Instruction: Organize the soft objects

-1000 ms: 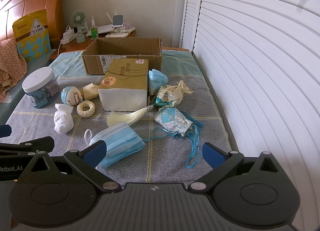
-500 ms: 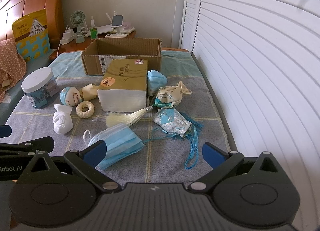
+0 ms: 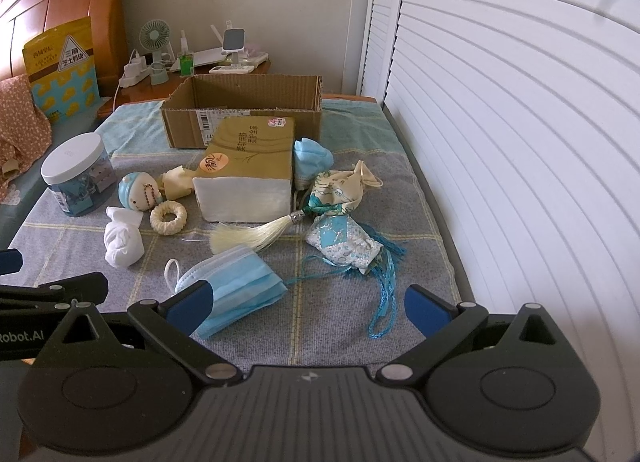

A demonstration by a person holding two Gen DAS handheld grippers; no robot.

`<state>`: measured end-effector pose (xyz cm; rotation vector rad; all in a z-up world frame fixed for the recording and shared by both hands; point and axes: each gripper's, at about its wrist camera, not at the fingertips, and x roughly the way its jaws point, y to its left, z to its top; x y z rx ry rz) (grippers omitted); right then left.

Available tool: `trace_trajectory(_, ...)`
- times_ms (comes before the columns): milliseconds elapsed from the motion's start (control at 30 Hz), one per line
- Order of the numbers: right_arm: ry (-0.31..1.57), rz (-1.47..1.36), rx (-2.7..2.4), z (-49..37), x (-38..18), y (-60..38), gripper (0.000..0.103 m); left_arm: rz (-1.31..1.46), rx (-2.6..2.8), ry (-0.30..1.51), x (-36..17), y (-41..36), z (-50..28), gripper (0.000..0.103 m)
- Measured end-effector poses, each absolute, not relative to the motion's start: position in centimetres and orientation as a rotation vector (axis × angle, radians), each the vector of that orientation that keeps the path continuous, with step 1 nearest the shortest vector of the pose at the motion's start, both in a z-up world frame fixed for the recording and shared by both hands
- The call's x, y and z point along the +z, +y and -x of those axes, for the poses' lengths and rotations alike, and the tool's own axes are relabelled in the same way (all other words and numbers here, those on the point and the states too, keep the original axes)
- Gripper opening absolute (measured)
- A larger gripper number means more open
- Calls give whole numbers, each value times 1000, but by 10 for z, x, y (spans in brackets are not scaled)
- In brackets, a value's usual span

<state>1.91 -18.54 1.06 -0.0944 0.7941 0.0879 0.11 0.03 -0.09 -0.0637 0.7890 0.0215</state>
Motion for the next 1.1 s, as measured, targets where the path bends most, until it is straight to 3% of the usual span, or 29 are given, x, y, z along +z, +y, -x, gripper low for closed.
trace_trajectory(1100, 684, 202, 382, -23, -14, -180, 103, -46, -79, 738, -18, 19, -17, 102)
